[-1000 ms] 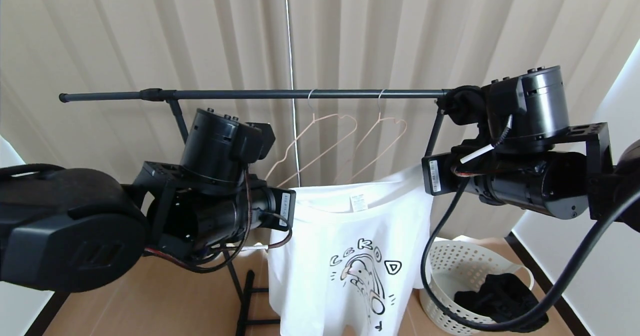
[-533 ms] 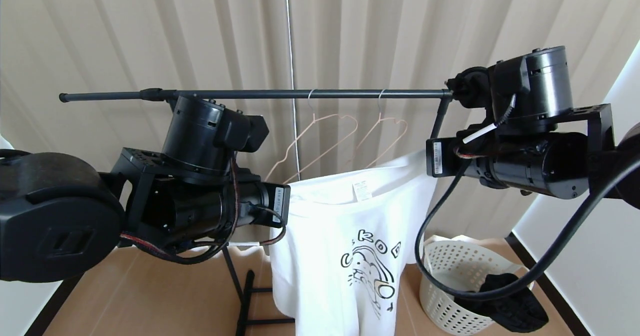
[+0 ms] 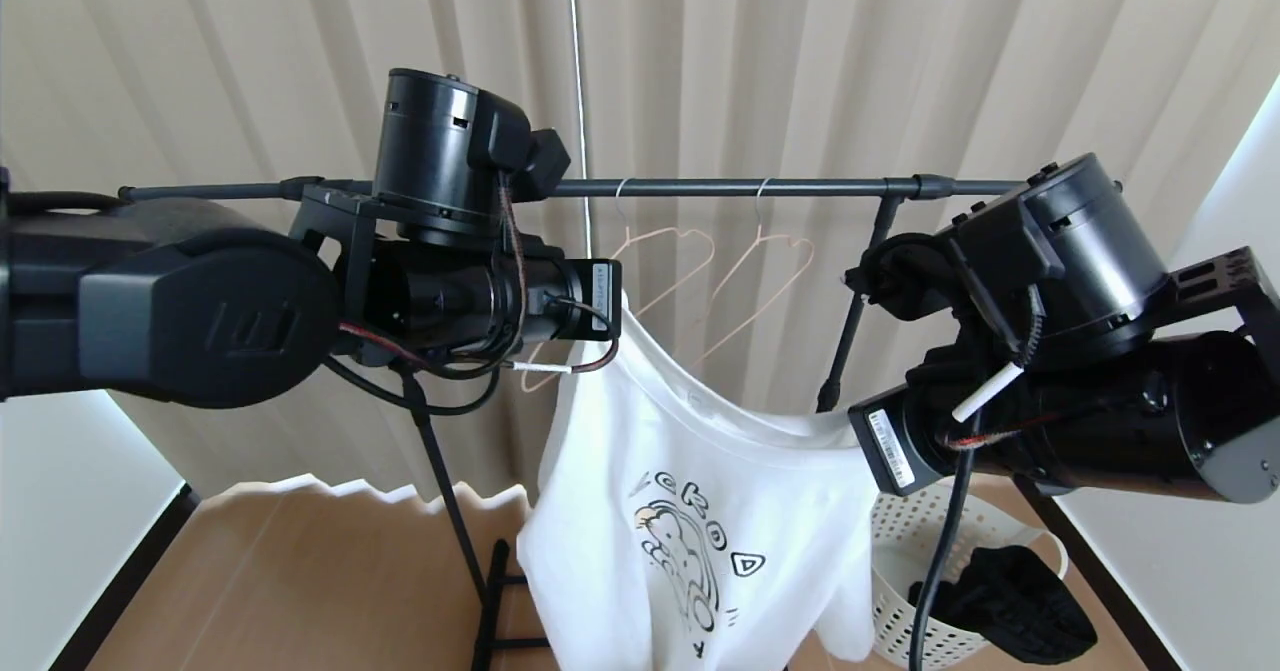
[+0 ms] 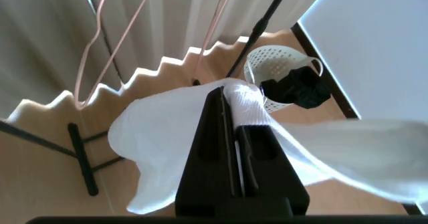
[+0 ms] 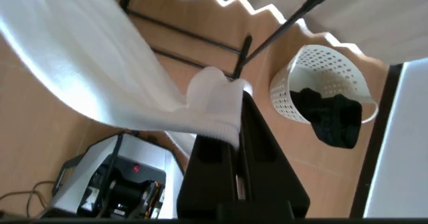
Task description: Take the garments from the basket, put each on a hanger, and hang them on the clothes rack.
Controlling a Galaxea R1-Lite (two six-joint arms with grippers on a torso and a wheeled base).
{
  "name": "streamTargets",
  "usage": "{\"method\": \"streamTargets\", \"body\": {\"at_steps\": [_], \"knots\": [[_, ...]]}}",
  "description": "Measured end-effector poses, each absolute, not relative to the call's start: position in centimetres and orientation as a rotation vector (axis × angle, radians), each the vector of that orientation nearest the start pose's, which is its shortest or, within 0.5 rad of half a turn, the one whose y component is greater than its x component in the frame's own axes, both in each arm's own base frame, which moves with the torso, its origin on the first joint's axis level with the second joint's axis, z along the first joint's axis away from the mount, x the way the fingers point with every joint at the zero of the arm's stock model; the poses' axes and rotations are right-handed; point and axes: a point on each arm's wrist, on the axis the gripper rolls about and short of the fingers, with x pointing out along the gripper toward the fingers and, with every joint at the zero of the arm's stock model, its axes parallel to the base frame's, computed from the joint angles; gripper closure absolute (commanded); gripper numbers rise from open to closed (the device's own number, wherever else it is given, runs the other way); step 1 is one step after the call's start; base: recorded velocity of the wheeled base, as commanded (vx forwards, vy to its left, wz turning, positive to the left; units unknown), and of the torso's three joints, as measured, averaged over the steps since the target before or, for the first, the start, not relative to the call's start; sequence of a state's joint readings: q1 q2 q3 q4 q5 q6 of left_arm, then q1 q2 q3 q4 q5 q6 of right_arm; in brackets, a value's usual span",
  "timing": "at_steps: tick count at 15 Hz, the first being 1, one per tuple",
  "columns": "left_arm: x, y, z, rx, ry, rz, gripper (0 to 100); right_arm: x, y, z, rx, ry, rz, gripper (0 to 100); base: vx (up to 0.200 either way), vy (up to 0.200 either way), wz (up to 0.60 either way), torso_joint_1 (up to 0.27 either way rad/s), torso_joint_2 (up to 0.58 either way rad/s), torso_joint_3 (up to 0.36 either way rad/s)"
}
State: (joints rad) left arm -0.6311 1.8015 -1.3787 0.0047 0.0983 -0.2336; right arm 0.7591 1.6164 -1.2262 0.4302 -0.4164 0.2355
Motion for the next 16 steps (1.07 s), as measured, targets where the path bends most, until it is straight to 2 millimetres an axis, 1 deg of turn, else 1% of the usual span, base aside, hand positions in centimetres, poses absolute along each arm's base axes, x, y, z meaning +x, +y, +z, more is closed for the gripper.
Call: {"method": "streamTargets", "body": {"at_steps": [1,3,5,7,10,11,13,15,16], "knots": [[29.1,-20.8,24.9,-0.075,0.453,-0.493,100,19.7,18.6,23.1,-0.236,0.713,0.276,100,0.0,0.0,0.0,0.0,0.0,0.0],[30.3,-21.6,25.8,-0.079,0.416,-0.541,100,18.0,20.4,23.0,-0.219,0.732,0.393,100,0.0,0.0,0.0,0.0,0.0,0.0],[31.3,-22.3,26.4,-0.088,0.388,-0.586,100,17.3,22.5,22.8,-0.134,0.768,0.453,100,0.0,0.0,0.0,0.0,0.0,0.0],[32.0,-22.7,26.4,-0.098,0.381,-0.621,100,17.6,24.5,23.1,-0.019,0.787,0.46,100,0.0,0.0,0.0,0.0,0.0,0.0],[32.5,-23.1,26.6,-0.111,0.373,-0.664,100,18.5,26.6,23.7,0.119,0.8,0.452,100,0.0,0.0,0.0,0.0,0.0,0.0],[32.6,-23.2,26.7,-0.111,0.37,-0.664,100,18.8,26.8,23.7,0.123,0.802,0.447,100,0.0,0.0,0.0,0.0,0.0,0.0],[32.7,-23.2,26.6,-0.109,0.372,-0.655,100,19.5,26.4,23.3,0.101,0.809,0.419,100,0.0,0.0,0.0,0.0,0.0,0.0],[32.8,-22.7,26.5,-0.103,0.393,-0.64,100,20.3,25.1,22.8,0.039,0.806,0.398,100,0.0,0.0,0.0,0.0,0.0,0.0],[32.8,-22.2,26.4,-0.096,0.422,-0.623,100,20.6,24.1,22.6,-0.005,0.804,0.388,100,0.0,0.0,0.0,0.0,0.0,0.0]]}}
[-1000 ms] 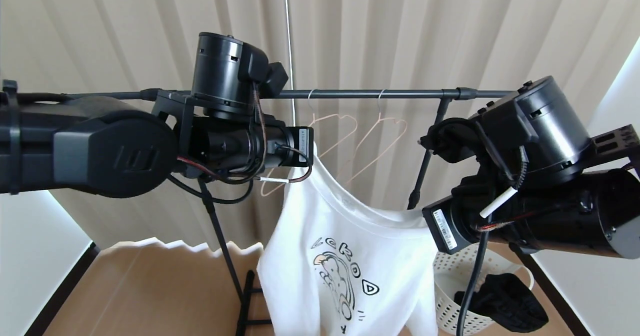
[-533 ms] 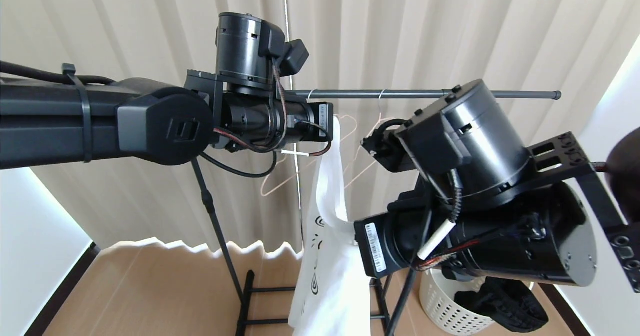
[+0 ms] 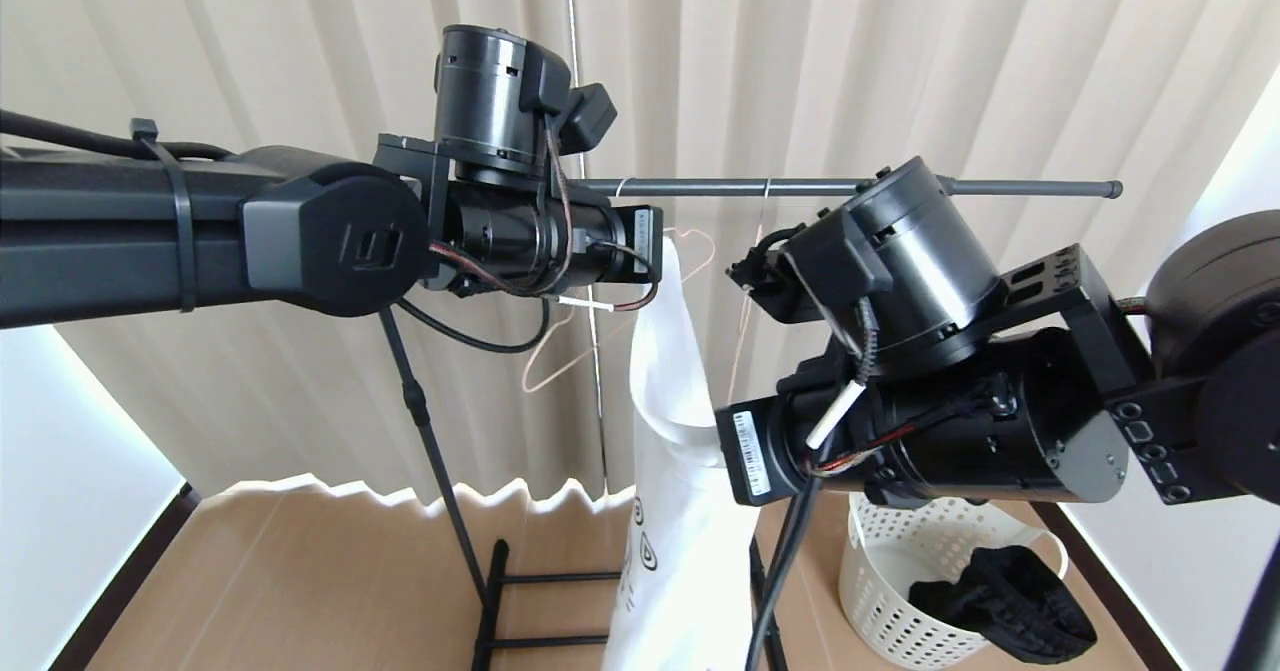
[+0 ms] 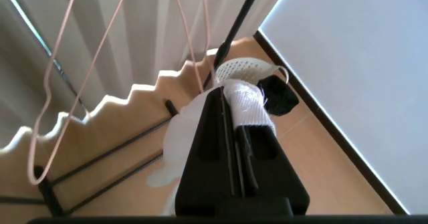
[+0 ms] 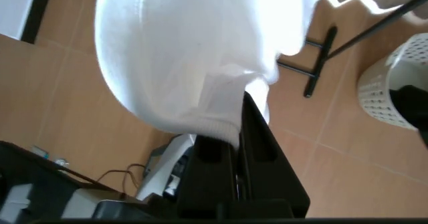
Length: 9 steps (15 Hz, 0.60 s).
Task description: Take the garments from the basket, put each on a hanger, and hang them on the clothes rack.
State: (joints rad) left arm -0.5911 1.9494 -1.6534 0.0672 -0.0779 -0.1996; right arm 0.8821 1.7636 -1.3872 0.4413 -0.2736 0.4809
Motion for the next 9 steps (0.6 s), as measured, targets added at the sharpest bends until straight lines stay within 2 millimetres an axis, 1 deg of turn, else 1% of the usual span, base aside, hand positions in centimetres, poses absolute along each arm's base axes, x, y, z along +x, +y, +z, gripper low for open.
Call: {"method": "streamTargets", "body": {"at_steps": [2,4,6,7,9], "knots": [[32.4,-20.8,26.2,-0.064,0.513,-0.557,100,21.7,21.8,22.4,-0.057,0.794,0.344,100,0.0,0.0,0.0,0.0,0.0,0.0],[31.6,-19.1,26.3,-0.006,0.58,-0.448,100,23.3,19.7,22.7,-0.034,0.774,0.268,100,0.0,0.0,0.0,0.0,0.0,0.0],[30.3,-17.9,26.2,0.037,0.646,-0.382,100,24.8,19.0,23.7,0.025,0.709,0.237,100,0.0,0.0,0.0,0.0,0.0,0.0],[29.7,-17.5,26.1,0.049,0.67,-0.376,100,25.3,19.1,24.2,0.051,0.684,0.233,100,0.0,0.0,0.0,0.0,0.0,0.0],[27.9,-17.0,25.1,0.077,0.728,-0.38,100,26.6,19.6,25.0,0.103,0.643,0.214,100,0.0,0.0,0.0,0.0,0.0,0.0]]}}
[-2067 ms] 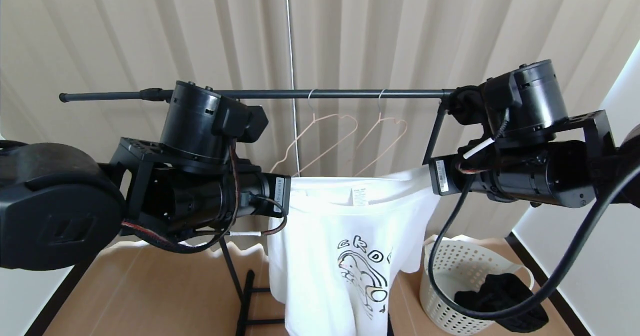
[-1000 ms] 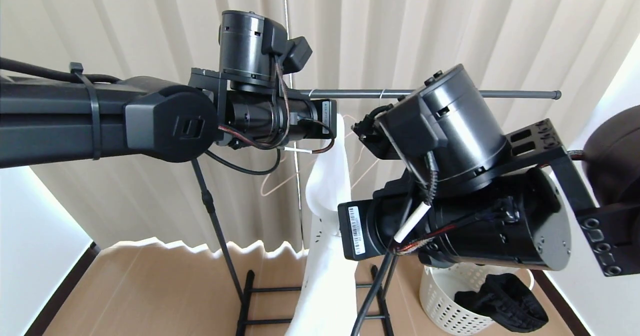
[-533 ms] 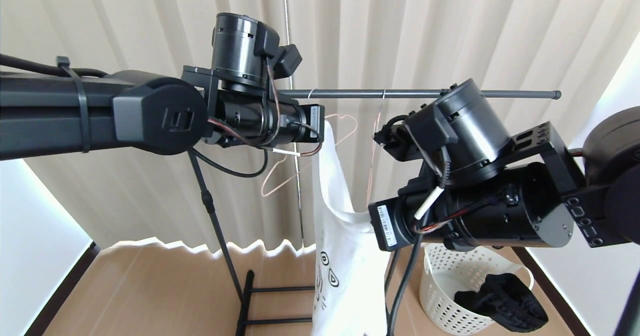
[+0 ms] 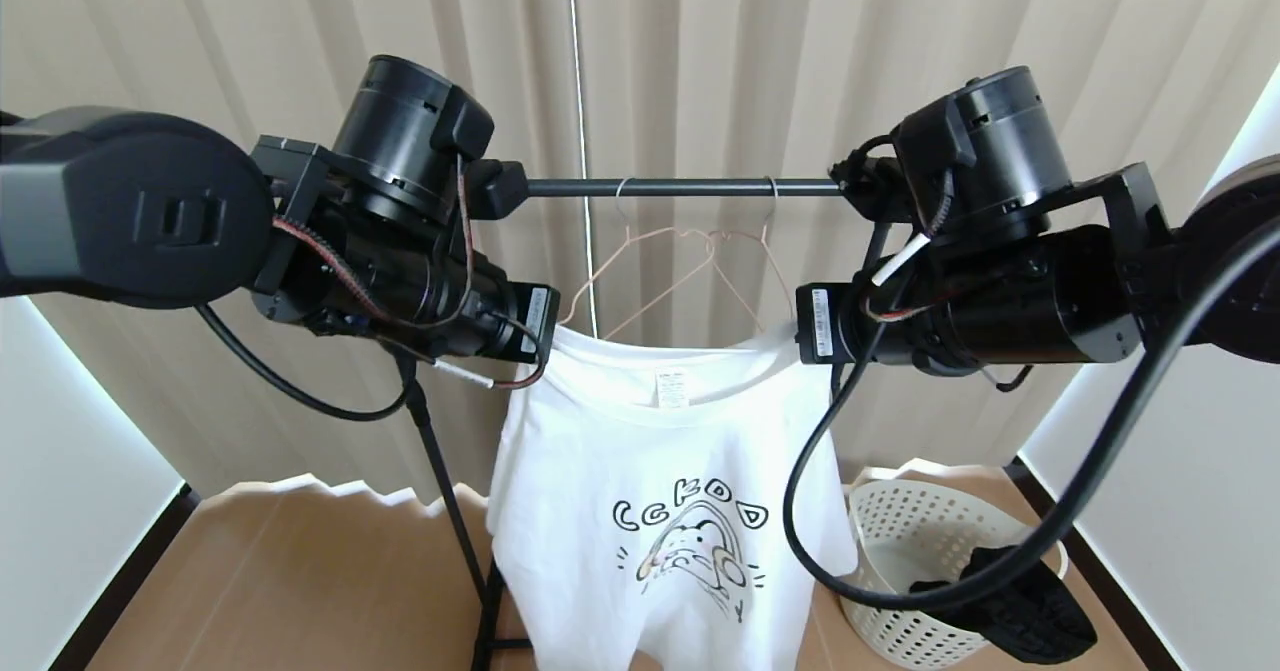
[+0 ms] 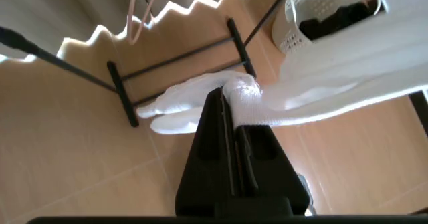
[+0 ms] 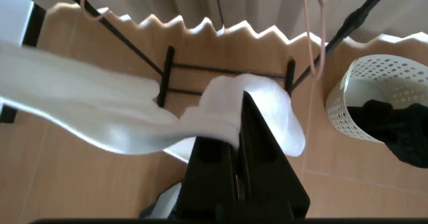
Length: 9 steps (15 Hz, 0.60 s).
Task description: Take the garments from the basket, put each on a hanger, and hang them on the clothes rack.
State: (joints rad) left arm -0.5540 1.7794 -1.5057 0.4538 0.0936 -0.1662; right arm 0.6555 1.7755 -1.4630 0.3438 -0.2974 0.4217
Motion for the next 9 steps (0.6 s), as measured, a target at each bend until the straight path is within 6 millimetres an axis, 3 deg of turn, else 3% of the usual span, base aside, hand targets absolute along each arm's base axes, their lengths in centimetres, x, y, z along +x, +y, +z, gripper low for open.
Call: {"method": "streamTargets", "body": {"at_steps": [2,5,9], "knots": [[26.3,-17.1,23.7,0.111,0.786,-0.4,100,28.1,20.5,25.6,0.158,0.613,0.197,100,0.0,0.0,0.0,0.0,0.0,0.0],[23.2,-18.9,21.4,0.174,0.874,-0.481,100,30.7,22.4,26.6,0.256,0.556,0.194,100,0.0,0.0,0.0,0.0,0.0,0.0],[20.3,-22.5,20.7,0.086,0.894,-0.562,100,33.1,25.0,27.0,0.389,0.514,0.2,100,0.0,0.0,0.0,0.0,0.0,0.0]]}}
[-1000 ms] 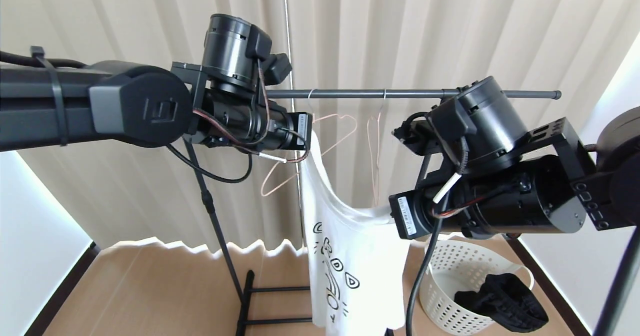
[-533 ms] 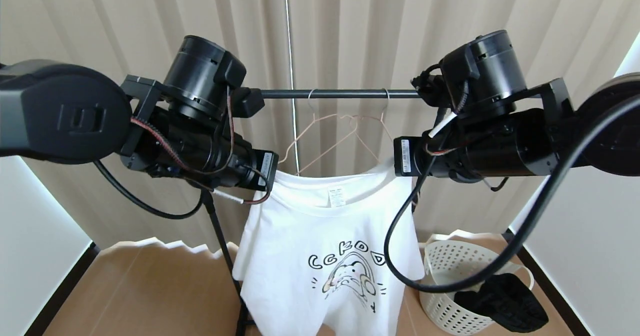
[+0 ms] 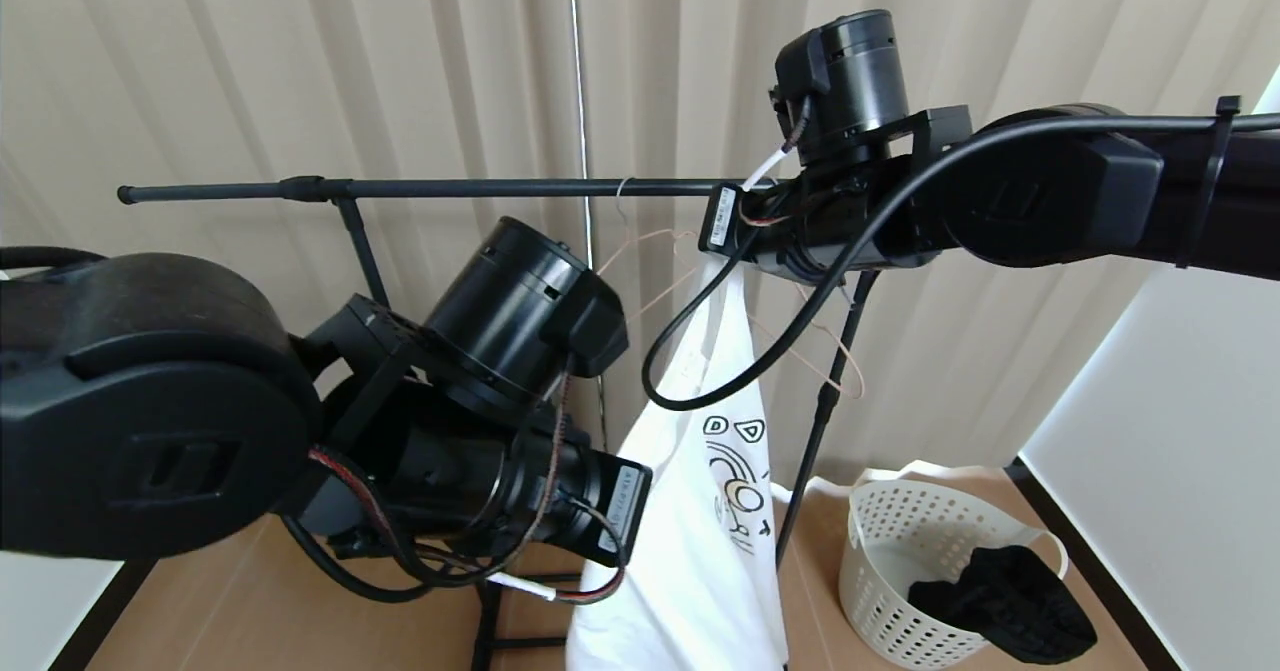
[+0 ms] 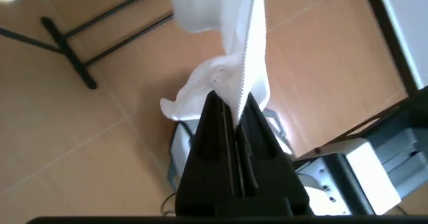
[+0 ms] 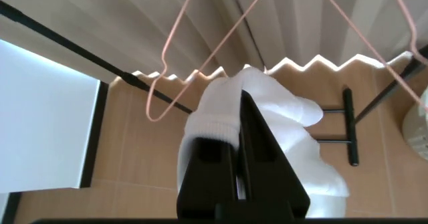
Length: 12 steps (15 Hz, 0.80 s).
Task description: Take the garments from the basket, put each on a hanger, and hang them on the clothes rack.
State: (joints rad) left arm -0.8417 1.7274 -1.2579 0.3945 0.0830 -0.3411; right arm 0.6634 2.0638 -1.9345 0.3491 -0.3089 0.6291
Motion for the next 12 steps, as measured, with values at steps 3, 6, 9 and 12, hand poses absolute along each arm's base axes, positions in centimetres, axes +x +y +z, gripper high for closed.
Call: {"method": "streamTargets", "body": {"at_steps": [3,6,9,12], "knots": [[19.9,-24.6,20.4,0.004,0.861,-0.598,100,33.3,26.8,25.9,0.404,0.538,0.219,100,0.0,0.0,0.0,0.0,0.0,0.0],[20.1,-25.3,19.9,-0.01,0.871,-0.585,100,33.6,27.1,25.2,0.412,0.555,0.214,100,0.0,0.0,0.0,0.0,0.0,0.0],[21.0,-24.2,19.2,0.017,0.846,-0.453,100,34.0,25.7,25.5,0.435,0.553,0.178,100,0.0,0.0,0.0,0.0,0.0,0.0],[22.9,-22.7,18.9,0.016,0.808,-0.311,100,33.2,24.0,26.0,0.447,0.566,0.147,100,0.0,0.0,0.0,0.0,0.0,0.0]]}}
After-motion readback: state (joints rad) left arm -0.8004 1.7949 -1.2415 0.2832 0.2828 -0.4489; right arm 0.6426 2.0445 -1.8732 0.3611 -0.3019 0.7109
